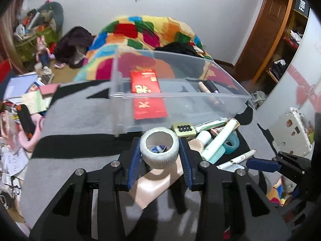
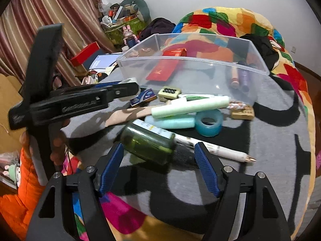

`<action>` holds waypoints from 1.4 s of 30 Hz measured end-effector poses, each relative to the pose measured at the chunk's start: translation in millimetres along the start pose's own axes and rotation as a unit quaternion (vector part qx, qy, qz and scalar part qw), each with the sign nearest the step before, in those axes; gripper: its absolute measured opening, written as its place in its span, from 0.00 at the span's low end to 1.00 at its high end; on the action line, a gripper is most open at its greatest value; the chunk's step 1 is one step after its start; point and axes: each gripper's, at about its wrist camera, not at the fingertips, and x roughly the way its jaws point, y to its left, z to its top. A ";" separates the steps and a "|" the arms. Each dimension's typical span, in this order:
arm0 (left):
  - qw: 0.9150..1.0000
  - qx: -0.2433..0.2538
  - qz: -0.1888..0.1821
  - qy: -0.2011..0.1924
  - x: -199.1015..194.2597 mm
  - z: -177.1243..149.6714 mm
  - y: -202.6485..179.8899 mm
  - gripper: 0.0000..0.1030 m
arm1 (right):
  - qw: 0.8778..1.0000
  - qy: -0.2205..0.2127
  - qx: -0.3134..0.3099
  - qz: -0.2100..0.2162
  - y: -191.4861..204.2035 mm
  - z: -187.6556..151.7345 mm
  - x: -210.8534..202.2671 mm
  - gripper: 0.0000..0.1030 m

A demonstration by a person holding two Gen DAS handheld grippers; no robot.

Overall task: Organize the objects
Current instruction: 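Grasp the white tape roll with the left gripper while the right grasps the green glass bottle, then place the tape roll into the clear box with the left gripper while the right places the green bottle inside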

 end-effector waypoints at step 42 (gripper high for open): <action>0.995 0.040 0.038 -0.084 -23.3 56.4 -22.6 0.37 | 0.985 -0.134 0.010 -0.104 -31.8 97.9 -31.6 0.71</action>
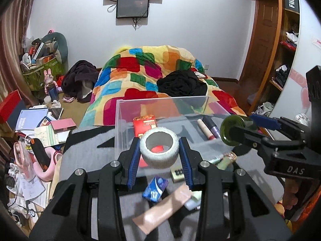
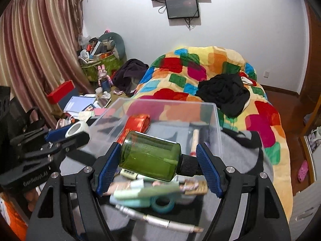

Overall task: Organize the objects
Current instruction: 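Place the tape roll into the clear box with the left gripper while the right places the green bottle inside, then grasp the skin-coloured tube with the left gripper while the right grasps the white pen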

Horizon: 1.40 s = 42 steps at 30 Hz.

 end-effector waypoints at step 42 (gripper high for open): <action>0.996 0.012 -0.017 0.082 19.9 -35.3 12.1 0.70 | 0.997 0.075 -0.017 0.028 -22.2 -20.1 21.3 0.77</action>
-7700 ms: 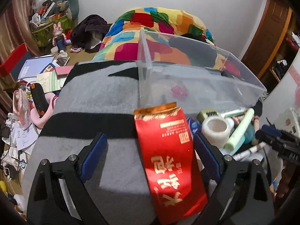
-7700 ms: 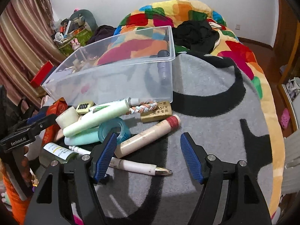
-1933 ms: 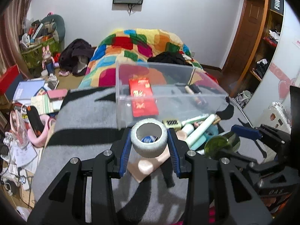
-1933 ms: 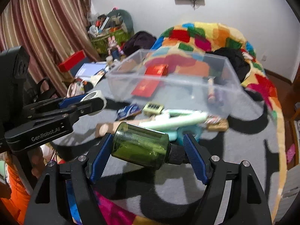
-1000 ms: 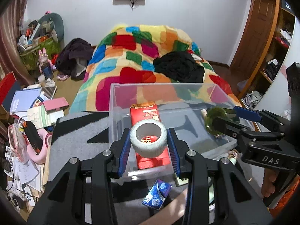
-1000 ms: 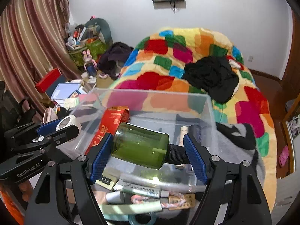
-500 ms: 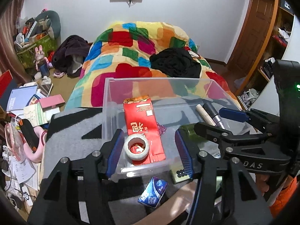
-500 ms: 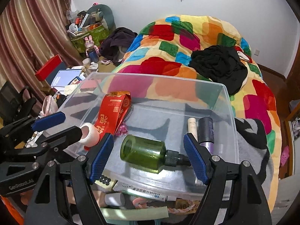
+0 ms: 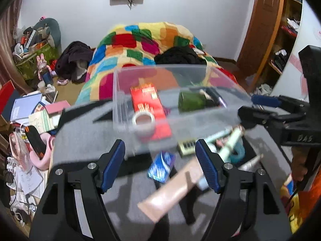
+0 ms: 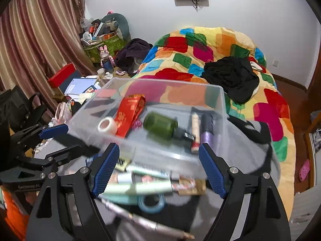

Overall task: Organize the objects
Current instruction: 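Grasp the skin-coloured tube with the left gripper while the right grasps the white pen, then carry the skin-coloured tube into the clear box with the left gripper while the right drops the white pen in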

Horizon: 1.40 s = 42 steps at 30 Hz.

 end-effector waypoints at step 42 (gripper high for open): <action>0.996 0.037 -0.027 0.080 -16.0 -84.1 -12.0 0.14 | 0.989 0.098 -0.111 0.029 19.5 -107.6 -21.6 0.13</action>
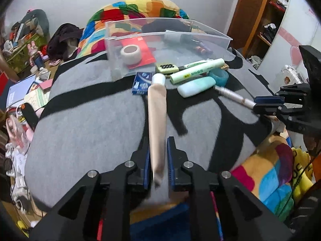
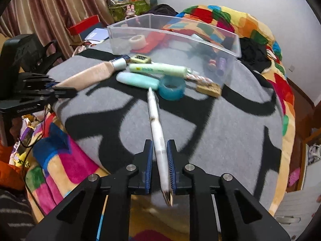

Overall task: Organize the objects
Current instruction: 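Carry the skin-coloured tube into the clear box with the left gripper while the right drops the white pen in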

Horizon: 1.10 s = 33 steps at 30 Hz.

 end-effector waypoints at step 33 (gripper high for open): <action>0.991 -0.064 -0.021 -0.117 -36.3 56.2 11.4 0.07 | 0.981 -0.142 0.132 0.011 -36.3 56.7 -40.6 0.12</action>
